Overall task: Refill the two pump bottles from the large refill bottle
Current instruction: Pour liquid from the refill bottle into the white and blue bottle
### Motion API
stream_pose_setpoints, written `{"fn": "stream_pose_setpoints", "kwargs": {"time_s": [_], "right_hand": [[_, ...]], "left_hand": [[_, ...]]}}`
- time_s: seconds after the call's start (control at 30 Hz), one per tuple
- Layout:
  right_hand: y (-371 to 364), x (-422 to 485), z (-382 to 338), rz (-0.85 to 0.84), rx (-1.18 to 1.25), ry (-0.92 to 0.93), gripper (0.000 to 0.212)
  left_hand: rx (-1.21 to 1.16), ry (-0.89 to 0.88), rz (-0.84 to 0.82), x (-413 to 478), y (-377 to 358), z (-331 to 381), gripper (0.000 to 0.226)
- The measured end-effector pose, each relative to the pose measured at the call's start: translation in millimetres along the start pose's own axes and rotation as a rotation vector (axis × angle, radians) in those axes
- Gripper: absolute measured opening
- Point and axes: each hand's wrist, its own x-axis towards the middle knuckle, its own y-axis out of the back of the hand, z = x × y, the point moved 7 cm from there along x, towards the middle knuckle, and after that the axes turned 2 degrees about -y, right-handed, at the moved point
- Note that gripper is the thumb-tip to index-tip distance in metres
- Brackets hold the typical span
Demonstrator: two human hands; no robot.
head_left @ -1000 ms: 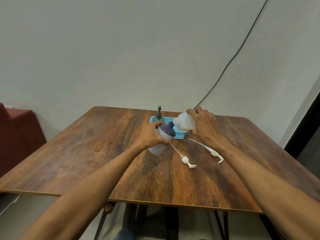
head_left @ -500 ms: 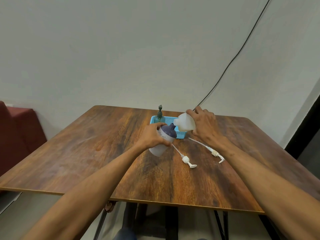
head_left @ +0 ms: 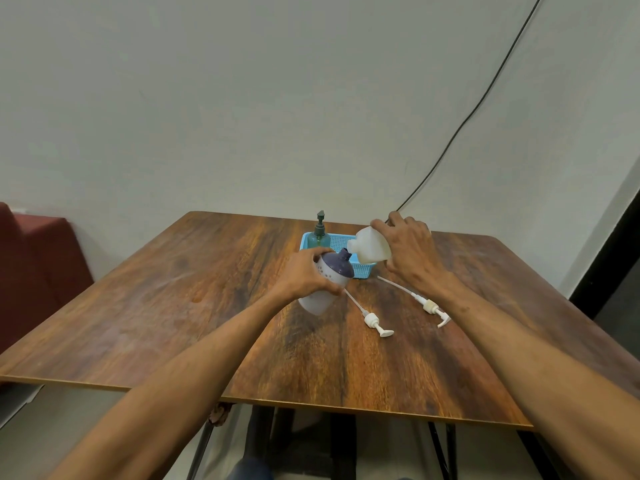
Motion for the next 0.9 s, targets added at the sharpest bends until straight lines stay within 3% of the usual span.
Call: {"fn": "stream_pose_setpoints", "kwargs": {"time_s": [0.9], "right_hand": [[2.8, 2.9, -3.1, 0.036, -0.062, 0.055, 0.074]], "left_hand": [[-0.029, -0.003, -0.006, -7.3, 1.6, 7.1, 0.075]]}}
